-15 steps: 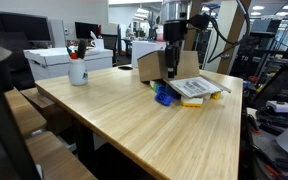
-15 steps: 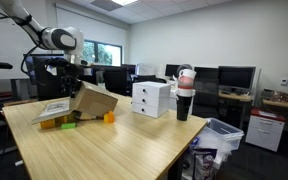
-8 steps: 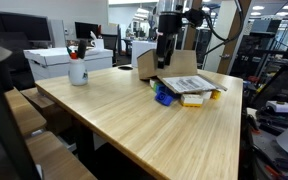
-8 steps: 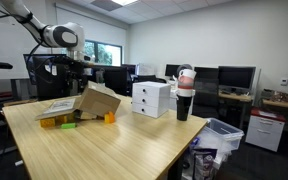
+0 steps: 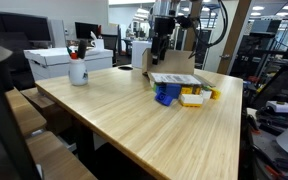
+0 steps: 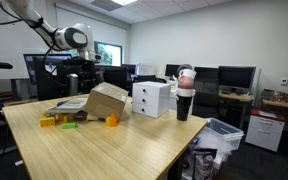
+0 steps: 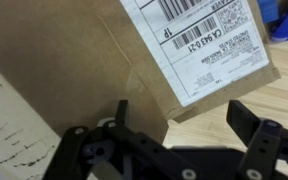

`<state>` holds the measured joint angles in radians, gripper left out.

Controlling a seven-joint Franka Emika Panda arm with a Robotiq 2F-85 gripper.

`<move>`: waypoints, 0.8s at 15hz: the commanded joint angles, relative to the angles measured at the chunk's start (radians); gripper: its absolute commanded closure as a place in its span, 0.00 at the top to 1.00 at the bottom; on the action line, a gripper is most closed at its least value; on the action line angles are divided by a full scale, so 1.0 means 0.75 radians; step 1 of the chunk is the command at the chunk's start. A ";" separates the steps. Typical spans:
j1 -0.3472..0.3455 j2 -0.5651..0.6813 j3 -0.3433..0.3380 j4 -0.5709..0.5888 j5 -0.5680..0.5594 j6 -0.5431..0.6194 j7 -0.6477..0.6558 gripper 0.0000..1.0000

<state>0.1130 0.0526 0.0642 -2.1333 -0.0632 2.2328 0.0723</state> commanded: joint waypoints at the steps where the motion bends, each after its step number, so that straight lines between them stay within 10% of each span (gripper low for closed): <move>1: -0.023 0.043 -0.011 0.042 -0.091 0.029 0.044 1.00; 12: 0.141 -0.064 0.133 -0.143 -0.389 0.107 0.239 1.00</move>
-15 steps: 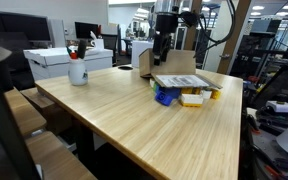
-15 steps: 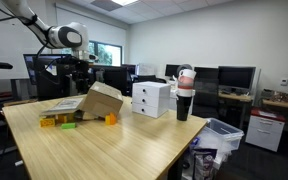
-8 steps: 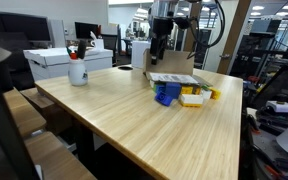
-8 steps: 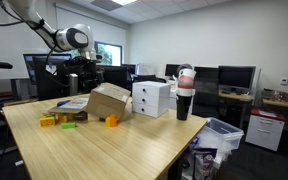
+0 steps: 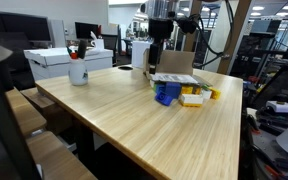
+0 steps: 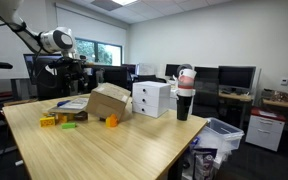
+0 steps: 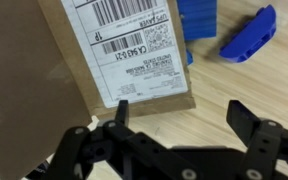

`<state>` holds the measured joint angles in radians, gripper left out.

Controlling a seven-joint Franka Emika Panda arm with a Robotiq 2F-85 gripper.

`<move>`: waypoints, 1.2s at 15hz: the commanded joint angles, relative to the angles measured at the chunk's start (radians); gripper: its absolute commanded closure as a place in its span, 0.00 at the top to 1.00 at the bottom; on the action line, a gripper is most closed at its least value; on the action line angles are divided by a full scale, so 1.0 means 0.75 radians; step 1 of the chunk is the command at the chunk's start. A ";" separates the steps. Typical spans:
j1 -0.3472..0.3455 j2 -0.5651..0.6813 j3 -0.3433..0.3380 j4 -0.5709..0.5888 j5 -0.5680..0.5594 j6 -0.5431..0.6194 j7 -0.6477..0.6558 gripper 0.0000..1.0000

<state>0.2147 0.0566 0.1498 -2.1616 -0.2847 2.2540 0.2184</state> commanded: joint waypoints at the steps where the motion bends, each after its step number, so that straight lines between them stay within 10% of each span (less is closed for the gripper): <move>1: 0.008 -0.073 0.023 -0.118 -0.114 0.096 0.049 1.00; 17: 0.006 -0.046 0.021 -0.287 -0.732 0.361 0.523 1.00; 18: 0.006 -0.045 0.021 -0.285 -0.773 0.361 0.558 0.84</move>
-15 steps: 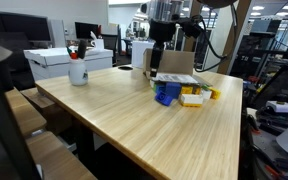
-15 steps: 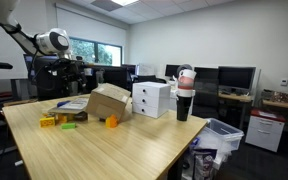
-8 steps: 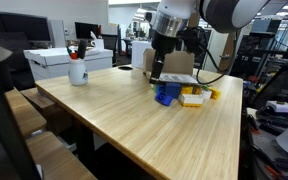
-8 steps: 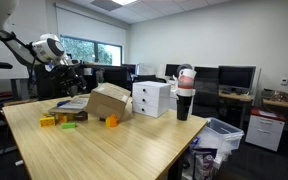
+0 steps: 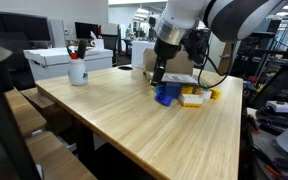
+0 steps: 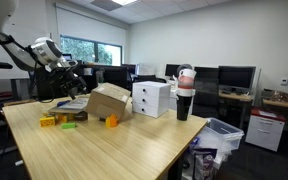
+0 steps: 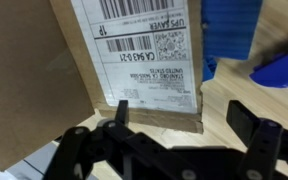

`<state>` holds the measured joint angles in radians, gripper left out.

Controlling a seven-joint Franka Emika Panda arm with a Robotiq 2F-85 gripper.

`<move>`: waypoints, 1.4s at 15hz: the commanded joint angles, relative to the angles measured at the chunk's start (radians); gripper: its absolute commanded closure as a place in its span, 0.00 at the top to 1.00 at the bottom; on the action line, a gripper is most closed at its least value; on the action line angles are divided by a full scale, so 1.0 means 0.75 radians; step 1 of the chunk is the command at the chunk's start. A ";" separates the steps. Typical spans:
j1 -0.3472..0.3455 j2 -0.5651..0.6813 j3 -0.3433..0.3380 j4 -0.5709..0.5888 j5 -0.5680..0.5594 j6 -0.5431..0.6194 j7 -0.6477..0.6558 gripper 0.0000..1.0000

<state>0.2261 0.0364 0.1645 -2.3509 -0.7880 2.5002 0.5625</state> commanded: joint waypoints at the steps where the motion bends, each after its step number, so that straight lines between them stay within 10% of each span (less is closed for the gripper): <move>1: -0.010 -0.017 0.002 -0.031 -0.124 0.032 0.120 0.74; 11: -0.008 -0.036 0.014 -0.038 -0.282 0.031 0.278 0.08; 21: -0.006 -0.171 0.047 -0.012 -0.292 -0.027 0.288 0.05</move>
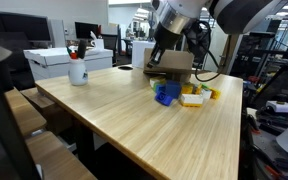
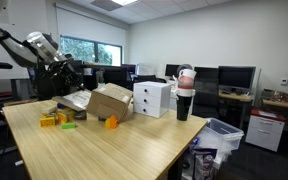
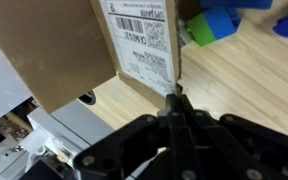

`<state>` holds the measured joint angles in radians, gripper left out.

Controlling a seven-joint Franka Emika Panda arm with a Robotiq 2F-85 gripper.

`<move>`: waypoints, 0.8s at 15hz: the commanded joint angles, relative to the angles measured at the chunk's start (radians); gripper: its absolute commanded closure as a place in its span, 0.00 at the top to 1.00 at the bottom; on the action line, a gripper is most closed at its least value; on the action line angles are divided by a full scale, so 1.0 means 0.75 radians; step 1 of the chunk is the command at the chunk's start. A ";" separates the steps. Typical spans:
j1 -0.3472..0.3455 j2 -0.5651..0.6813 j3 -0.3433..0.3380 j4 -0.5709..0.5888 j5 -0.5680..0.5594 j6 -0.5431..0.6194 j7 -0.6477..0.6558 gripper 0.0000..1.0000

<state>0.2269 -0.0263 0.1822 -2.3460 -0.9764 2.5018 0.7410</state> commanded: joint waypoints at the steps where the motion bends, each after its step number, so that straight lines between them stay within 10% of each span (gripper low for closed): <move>1: -0.010 -0.108 0.027 -0.013 -0.047 -0.033 0.051 0.04; 8: -0.026 -0.202 0.057 0.007 -0.141 -0.071 0.113 0.04; 9: -0.024 -0.205 0.060 -0.001 -0.134 -0.070 0.112 0.29; 12: 0.024 -0.185 0.072 -0.100 0.106 -0.037 -0.070 0.55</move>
<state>0.2297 -0.1579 0.2240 -2.3559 -1.0043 2.4609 0.7769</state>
